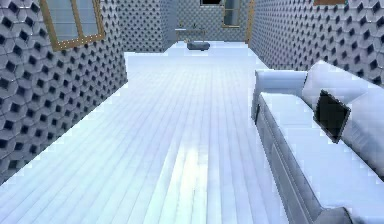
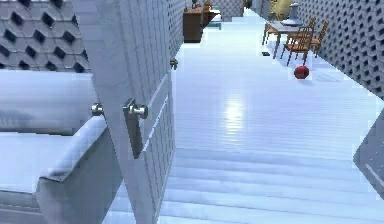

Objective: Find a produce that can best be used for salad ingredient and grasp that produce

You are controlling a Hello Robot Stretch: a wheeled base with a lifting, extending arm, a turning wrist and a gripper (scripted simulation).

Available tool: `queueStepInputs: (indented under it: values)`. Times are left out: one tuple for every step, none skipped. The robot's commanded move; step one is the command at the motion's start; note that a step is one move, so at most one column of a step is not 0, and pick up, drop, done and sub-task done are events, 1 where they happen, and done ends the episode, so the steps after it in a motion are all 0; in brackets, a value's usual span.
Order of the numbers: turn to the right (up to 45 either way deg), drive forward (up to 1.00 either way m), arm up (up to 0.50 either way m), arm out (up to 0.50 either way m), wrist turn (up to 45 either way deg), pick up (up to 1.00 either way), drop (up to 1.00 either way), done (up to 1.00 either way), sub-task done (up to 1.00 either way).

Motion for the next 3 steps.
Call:
queueStepInputs:
  values:
    - [6.0, 0.00, 0.00, 0.00, 0.0, 0.00, 0.00, 0.00, 0.00]
    - [0.0, 1.00, 0.00, 0.00, 0.0, 0.00, 0.00, 0.00, 0.00]
    - [0.0, 1.00, 0.00, 0.00, 0.0, 0.00, 0.00, 0.00, 0.00]
